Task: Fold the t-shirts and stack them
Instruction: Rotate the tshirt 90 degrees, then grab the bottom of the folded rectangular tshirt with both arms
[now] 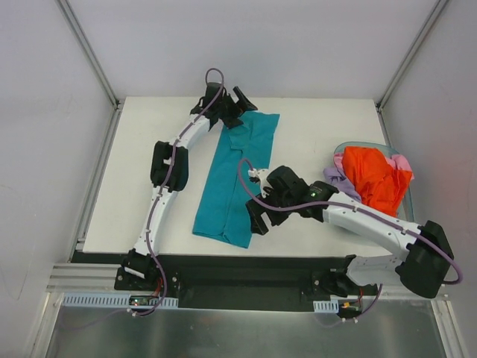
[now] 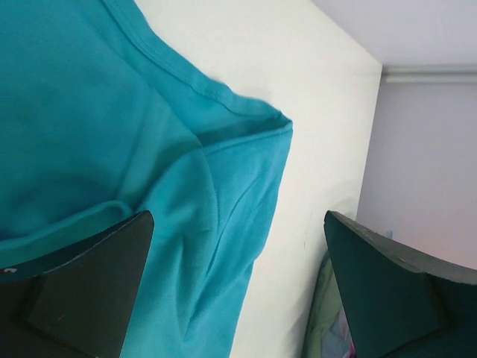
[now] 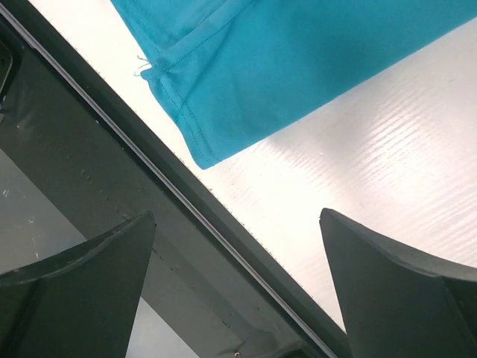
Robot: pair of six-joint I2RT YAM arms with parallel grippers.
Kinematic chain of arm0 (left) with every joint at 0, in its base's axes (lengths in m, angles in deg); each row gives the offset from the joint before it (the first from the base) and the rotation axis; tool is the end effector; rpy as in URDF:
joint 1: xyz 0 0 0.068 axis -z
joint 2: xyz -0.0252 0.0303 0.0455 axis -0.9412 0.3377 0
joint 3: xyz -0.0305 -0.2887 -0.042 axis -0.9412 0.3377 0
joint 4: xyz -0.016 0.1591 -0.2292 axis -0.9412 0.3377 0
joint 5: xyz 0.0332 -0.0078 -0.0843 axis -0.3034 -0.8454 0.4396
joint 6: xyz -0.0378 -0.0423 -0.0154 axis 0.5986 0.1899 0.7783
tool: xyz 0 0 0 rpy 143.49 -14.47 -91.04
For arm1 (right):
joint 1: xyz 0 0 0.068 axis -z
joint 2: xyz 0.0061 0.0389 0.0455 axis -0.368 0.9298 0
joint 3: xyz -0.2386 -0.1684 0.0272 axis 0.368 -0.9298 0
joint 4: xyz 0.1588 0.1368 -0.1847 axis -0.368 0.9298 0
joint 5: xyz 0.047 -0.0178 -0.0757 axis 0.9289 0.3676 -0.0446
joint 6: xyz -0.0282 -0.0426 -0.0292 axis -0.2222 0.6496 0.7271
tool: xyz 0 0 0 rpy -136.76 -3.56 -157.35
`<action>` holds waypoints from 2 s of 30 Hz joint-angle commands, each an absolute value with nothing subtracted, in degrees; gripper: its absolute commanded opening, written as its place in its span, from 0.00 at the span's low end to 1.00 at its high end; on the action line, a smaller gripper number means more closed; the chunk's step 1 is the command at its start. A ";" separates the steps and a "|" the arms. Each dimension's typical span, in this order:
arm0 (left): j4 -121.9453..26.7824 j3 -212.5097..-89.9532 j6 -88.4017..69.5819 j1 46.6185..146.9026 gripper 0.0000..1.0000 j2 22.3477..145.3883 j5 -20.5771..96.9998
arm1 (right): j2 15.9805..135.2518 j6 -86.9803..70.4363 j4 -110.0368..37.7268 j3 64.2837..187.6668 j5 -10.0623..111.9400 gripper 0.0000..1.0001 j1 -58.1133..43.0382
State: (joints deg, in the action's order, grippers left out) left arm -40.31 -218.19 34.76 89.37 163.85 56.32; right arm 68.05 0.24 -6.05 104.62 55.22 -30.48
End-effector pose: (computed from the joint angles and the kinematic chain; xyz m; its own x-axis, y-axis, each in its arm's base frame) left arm 0.6119 -0.2319 0.1750 -0.7597 -0.5205 -0.3897 0.0996 0.4991 -0.8608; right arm 0.1667 0.2284 0.2680 -0.4450 -0.6182 -0.6480 -0.8671 0.4784 0.1390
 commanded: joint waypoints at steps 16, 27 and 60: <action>-20.70 -146.34 18.99 84.67 0.99 85.95 35.66 | 79.60 12.07 -5.72 112.21 56.66 0.89 -46.77; -17.44 -113.53 26.02 84.67 0.93 69.98 49.80 | 92.18 15.86 -9.24 114.85 53.06 0.65 -48.02; -18.50 -109.30 26.12 86.34 0.00 82.31 51.30 | 90.71 12.69 -10.21 108.44 56.56 0.01 -46.08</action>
